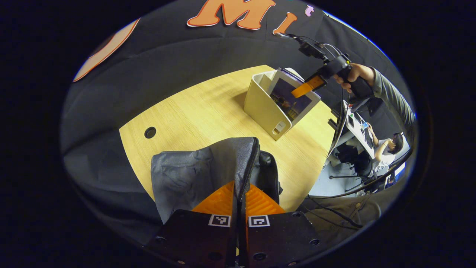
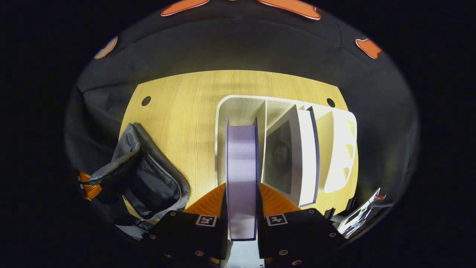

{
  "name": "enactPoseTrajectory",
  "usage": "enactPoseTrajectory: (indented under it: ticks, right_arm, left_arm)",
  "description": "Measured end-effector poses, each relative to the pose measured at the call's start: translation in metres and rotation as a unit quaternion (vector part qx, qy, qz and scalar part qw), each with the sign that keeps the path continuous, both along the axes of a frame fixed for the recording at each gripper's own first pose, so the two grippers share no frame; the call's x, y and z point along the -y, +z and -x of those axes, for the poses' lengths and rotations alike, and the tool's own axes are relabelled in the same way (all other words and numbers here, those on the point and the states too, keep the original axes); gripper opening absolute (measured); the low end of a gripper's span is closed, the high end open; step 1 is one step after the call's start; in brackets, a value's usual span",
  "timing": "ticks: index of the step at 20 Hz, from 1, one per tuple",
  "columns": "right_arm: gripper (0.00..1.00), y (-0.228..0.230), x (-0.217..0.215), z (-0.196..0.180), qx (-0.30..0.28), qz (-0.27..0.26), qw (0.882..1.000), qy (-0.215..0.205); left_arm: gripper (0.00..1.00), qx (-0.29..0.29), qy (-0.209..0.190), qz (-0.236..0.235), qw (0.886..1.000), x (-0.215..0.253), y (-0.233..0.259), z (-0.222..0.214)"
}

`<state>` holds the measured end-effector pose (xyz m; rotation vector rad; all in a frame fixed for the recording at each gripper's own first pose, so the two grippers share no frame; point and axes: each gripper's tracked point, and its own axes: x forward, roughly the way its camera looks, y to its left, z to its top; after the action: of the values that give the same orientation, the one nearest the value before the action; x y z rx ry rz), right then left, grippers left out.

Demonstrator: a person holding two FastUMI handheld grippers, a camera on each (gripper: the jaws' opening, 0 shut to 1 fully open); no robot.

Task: Open the schoolbag, grab two books from the bookshelf and put them into the schoolbag.

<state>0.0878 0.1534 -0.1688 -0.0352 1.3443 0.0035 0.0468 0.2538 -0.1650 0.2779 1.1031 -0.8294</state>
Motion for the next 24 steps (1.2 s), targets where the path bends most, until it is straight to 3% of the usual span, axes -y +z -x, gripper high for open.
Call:
enactPoseTrajectory:
  ticks: [16,17,18,19,24]
  right_arm:
    - [0.34,0.045,0.016,0.123,0.018,-0.078,0.995,-0.057]
    - [0.33,0.048,0.016,0.129,0.018,-0.087,0.994,-0.06]
    - [0.38,0.052,0.015,0.136,0.018,-0.098,0.993,-0.064]
    - [0.31,0.055,0.013,0.141,0.019,-0.108,0.992,-0.069]
    - [0.31,0.06,-0.002,0.171,0.015,-0.177,0.979,-0.102]
  left_arm:
    - [0.04,-0.001,-0.011,-0.022,1.0,0.014,-0.013,0.009]
    - [0.04,-0.002,-0.011,-0.023,1.0,0.015,-0.014,0.009]
    - [0.04,-0.002,-0.01,-0.024,1.0,0.015,-0.014,0.009]
    - [0.04,-0.004,-0.009,-0.024,1.0,0.017,-0.015,0.009]
    - [0.03,0.001,0.003,-0.024,1.0,0.014,-0.016,0.007]
